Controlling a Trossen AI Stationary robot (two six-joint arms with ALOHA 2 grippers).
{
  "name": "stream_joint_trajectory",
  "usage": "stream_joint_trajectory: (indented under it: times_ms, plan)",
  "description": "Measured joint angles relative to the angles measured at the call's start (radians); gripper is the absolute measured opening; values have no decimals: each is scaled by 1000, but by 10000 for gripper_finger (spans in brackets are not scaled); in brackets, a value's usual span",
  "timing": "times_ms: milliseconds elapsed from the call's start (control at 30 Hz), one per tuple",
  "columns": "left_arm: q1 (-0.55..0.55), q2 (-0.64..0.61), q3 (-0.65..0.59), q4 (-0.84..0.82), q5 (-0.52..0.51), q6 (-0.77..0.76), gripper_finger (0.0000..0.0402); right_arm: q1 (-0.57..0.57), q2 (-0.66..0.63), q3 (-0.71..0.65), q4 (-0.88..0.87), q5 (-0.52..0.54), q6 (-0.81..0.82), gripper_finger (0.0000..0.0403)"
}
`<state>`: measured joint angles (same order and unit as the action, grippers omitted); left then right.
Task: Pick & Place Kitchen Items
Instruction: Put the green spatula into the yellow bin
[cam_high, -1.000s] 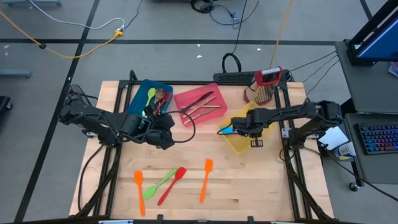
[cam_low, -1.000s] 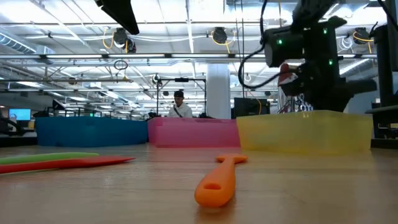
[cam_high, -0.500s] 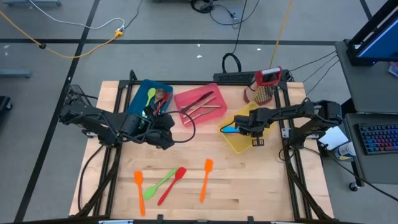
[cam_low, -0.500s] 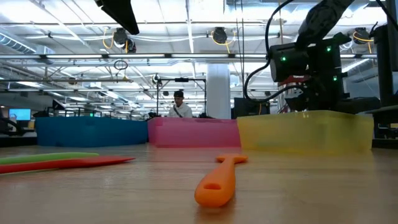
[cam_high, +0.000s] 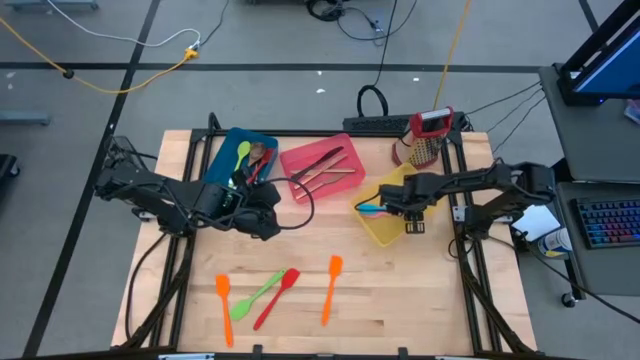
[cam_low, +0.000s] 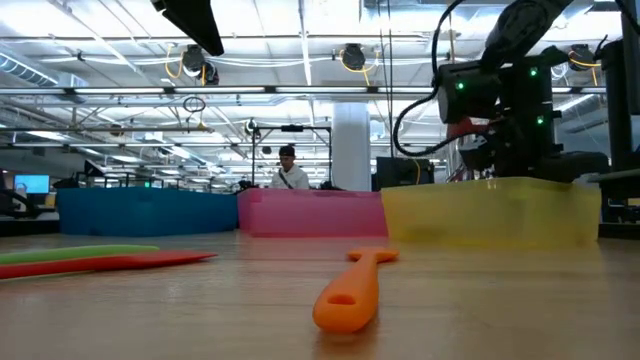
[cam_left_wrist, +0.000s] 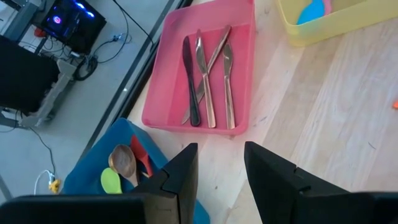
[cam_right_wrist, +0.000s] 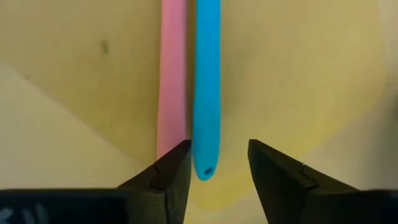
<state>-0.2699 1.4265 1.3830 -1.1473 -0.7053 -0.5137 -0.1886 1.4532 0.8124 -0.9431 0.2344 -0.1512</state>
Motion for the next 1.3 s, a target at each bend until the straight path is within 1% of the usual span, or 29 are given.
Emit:
stream_joint_trajectory:
  times_ms: [300, 433, 667, 733, 833, 933, 1100, 1167, 1300]
  plan:
    - [-34, 0, 0, -1, 1, -86, 136, 0, -134, 0, 0, -2, 106, 132]
    - [-67, 0, 0, -1, 13, -156, 136, 0, -211, 0, 18, -3, 149, 130]
    - [-141, 0, 0, -15, 35, -264, 136, 0, -330, 0, 62, -3, 158, 130]
    - [-163, 0, 0, -16, 47, -289, 136, 0, -355, 0, 94, -3, 194, 130]
    - [-194, 0, 0, -17, 72, -323, 136, 1, -391, 0, 192, -7, 216, 130]
    - [-225, 0, 0, -17, 79, -356, 136, 2, -413, 0, 322, -46, 195, 130]
    - [-276, 0, -8, -10, 82, -392, 136, 2, -421, 0, 572, -179, 164, 130]
    - [-293, 0, -28, -8, 105, -416, 136, 2, -420, -5, 681, -239, 166, 130]
    - [-329, 0, -93, 3, 146, -497, 136, 2, -419, -75, 945, -337, 193, 130]
